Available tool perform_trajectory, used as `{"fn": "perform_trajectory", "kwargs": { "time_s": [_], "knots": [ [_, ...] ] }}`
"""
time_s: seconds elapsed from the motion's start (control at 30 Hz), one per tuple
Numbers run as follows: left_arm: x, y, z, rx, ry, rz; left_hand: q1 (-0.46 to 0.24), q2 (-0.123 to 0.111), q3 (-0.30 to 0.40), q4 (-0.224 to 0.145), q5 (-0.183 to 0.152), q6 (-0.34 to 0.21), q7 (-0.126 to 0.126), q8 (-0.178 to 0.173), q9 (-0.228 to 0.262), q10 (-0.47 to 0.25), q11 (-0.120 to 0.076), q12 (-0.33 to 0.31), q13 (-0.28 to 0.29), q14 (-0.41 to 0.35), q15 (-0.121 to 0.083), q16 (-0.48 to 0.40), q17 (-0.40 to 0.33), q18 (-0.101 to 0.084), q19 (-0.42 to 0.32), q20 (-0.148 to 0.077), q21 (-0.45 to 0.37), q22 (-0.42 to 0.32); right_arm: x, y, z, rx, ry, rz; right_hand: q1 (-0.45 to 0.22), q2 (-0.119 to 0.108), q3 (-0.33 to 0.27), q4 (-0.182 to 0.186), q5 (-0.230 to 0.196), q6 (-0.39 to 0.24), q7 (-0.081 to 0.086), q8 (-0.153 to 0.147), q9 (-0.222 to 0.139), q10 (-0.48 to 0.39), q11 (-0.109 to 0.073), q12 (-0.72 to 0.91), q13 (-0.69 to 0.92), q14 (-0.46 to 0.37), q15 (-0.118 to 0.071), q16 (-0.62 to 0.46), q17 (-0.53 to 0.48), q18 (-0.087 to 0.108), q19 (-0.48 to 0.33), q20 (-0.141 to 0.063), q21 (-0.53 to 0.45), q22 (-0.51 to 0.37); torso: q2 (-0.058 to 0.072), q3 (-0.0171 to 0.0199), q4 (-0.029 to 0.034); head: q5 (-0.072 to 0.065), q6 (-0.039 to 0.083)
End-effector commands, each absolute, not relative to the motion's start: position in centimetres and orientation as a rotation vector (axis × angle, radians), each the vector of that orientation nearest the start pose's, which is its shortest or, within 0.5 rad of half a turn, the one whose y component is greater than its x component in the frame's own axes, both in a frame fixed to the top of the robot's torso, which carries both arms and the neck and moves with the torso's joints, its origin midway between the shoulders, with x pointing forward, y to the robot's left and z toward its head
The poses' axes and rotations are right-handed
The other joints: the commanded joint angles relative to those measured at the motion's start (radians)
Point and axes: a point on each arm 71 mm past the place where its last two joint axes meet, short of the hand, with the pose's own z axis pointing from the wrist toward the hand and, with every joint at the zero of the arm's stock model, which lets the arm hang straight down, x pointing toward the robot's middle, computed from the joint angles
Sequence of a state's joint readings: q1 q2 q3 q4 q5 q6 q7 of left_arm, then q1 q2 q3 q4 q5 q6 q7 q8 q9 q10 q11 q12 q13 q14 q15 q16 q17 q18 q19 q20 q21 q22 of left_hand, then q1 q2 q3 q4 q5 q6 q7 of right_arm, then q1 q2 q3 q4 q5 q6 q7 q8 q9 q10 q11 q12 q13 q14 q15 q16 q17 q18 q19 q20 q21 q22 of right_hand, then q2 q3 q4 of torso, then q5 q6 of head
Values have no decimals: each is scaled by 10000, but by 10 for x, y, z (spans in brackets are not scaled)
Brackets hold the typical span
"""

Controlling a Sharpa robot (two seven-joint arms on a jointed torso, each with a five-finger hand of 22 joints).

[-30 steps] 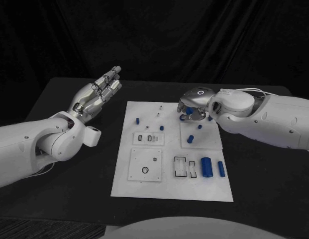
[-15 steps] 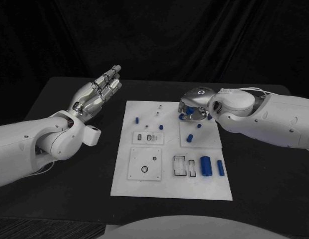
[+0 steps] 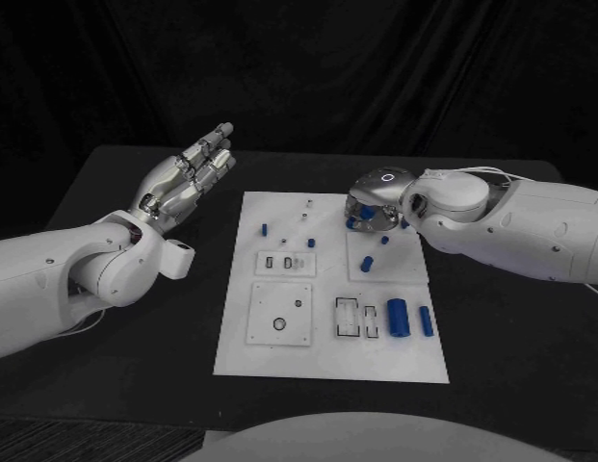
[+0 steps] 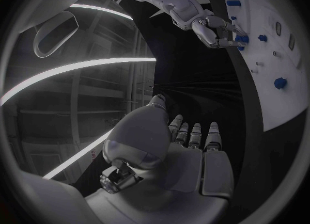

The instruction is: Assemble the parts on the task board

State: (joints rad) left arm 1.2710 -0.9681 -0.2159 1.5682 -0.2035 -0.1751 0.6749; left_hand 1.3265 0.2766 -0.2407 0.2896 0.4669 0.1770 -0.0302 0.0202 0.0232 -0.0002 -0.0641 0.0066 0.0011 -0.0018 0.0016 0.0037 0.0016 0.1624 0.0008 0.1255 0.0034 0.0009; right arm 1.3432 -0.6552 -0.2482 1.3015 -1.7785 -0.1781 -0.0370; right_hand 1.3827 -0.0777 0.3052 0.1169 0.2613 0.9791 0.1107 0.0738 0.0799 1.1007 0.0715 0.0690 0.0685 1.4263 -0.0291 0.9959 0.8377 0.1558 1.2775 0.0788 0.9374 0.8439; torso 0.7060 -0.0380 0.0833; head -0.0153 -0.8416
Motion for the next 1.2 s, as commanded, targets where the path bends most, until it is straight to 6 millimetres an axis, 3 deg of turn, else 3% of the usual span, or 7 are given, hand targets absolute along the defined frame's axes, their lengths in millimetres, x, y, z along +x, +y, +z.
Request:
{"fn": "perform_trajectory", "kwargs": {
  "time_s": [0.03,0.37,0.57,0.7,0.9,1.03,1.2],
  "knots": [
    [459,246,-177,-6719,13494,-17038,119,5,71,-1,62,-6,80,40,15,2,98,-66,-11,18,71,-37,-16,169,-8,77,-34,-9,517,-165,-207,-7326,16729,4035,111,15,68,-9,-55,105,4,68,11,12,-65,-32,-11,10,-101,65,21,-76,30,-77,83,85,-1,0,3,27,-37],
    [460,246,-178,-6750,13569,-17021,178,30,116,-18,146,35,151,48,22,2,186,-66,-11,18,80,-37,-16,171,-8,125,-34,-9,517,-162,-212,-7424,16569,4313,217,-84,210,-32,-119,288,-38,77,38,294,-142,5,-4,131,-161,363,359,-164,187,-140,500,604,-11,4,-3,58,-91],
    [460,247,-178,-6776,13615,-17000,221,36,145,-31,205,84,187,56,29,2,220,-66,-11,18,83,-37,-16,172,-8,142,-34,-9,517,-162,-211,-6958,16492,4752,467,6,386,-142,-71,1107,-130,422,314,855,-238,65,9,217,-238,561,575,-212,277,-211,804,1013,-18,-8,-1,71,-95],
    [460,248,-179,-6799,13641,-16971,228,38,150,-32,214,87,193,56,29,2,224,-66,-11,18,85,-37,-16,172,-8,145,-34,-9,515,-163,-208,-6521,16389,5068,575,40,404,-212,-18,1339,-69,510,434,1224,-218,121,20,279,-176,694,724,-268,350,-196,1004,1262,-20,-12,0,109,-106],
    [460,249,-179,-6846,13691,-16903,248,39,163,-35,232,112,208,60,33,2,245,-66,-11,18,86,-37,-16,173,-8,154,-34,-9,516,-158,-192,-6137,16089,5308,578,39,338,-211,-61,1545,-81,583,561,1502,-245,122,11,344,-78,841,887,-334,459,-126,1286,1611,0,-19,24,197,-81],
    [460,249,-179,-6867,13729,-16883,257,36,168,-34,235,116,216,61,33,2,261,-66,-11,18,84,-37,-16,173,-8,159,-34,-9,522,-149,-176,-5733,15980,5390,548,33,314,-189,-88,1556,-83,581,579,1521,-240,103,3,361,-68,880,931,-339,472,-114,1321,1655,1,-8,8,219,-44],
    [460,247,-180,-6874,13780,-16910,286,30,183,-40,254,122,234,61,33,2,286,-66,-11,18,105,-37,-16,175,-8,177,-34,-9,532,-138,-167,-5420,15965,5392,459,4,245,-142,-20,1603,-71,577,649,1628,-219,59,-10,415,-14,1022,1088,-359,517,-65,1448,1817,41,-7,71,200,40]
  ]
}}
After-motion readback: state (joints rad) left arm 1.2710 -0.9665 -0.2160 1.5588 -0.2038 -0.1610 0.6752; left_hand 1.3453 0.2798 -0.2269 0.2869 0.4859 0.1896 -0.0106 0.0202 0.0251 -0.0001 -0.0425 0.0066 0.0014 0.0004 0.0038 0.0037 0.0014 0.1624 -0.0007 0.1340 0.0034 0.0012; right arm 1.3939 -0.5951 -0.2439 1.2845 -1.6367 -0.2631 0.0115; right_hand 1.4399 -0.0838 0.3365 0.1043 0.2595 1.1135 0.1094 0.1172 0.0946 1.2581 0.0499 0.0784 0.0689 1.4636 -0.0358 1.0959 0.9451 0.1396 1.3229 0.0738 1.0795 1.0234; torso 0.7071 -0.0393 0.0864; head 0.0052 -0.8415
